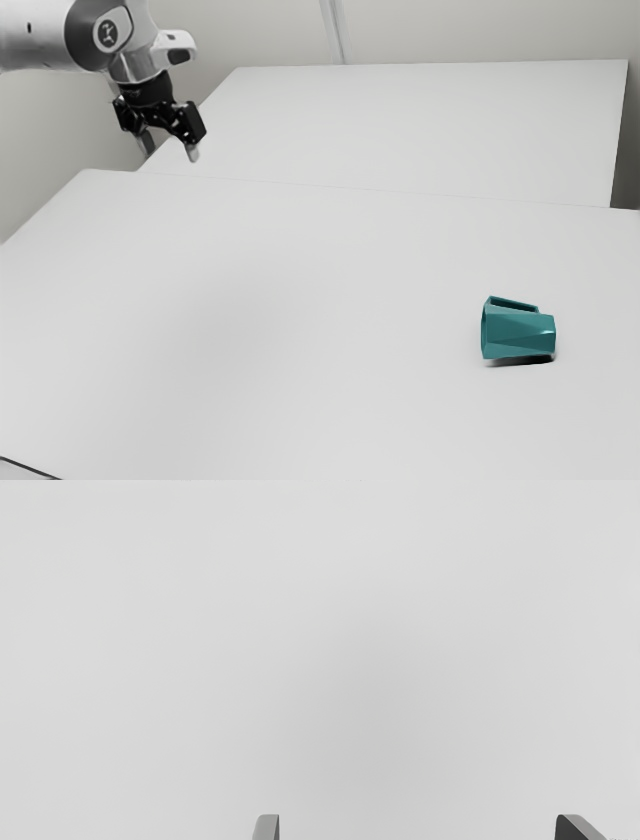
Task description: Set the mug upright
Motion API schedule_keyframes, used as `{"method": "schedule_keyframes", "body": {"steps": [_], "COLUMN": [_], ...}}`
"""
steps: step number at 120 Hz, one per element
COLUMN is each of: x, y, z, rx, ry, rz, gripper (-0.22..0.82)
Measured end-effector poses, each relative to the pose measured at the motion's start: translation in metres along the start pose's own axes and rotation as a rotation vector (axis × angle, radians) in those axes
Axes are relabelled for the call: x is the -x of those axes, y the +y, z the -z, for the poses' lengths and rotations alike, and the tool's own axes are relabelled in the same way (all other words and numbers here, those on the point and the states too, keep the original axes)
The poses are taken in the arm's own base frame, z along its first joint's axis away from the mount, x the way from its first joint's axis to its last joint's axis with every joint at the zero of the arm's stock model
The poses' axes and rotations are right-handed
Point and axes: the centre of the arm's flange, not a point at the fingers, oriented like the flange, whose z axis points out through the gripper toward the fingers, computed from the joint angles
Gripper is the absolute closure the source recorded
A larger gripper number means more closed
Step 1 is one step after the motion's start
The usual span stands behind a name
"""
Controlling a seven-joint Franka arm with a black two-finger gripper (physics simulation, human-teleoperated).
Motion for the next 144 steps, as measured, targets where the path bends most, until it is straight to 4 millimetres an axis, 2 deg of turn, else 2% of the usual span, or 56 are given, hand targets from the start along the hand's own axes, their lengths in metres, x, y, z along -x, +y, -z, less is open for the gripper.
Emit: {"method": "schedule_keyframes", "body": {"steps": [20,30,40,52,60,69,81,91,95,99,111,117,124,144], "x": [-0.007,-0.006,-0.004,-0.005,-0.001,-0.003,-0.002,-0.008,-0.01,-0.012,0.0,0.008,0.011,0.022], "y": [0.069,0.091,0.097,0.099,0.102,0.105,0.11,0.12,0.131,0.151,0.247,0.278,0.291,0.287], "z": [-0.005,-0.028,-0.051,-0.065,-0.086,-0.098,-0.126,-0.138,-0.144,-0.149,-0.157,-0.158,-0.16,-0.191], "rx": [0.003,0.014,0.053,0.12,0.182,0.253,0.332,0.373,0.387,0.4,0.429,0.439,0.447,0.438], "ry": [0.003,-0.01,-0.004,0.02,0.019,0.043,0.057,0.078,0.082,0.082,0.068,0.068,0.071,0.046], "rz": [-0.124,-0.157,-0.142,-0.076,-0.019,0.05,0.146,0.207,0.218,0.214,0.122,0.095,0.098,0.16], "gripper": [0.0,0.0,0.0,0.0,0.0,0.0,0.0,0.0,0.0,0.0,0.0,0.0,0.0,0.0]}}
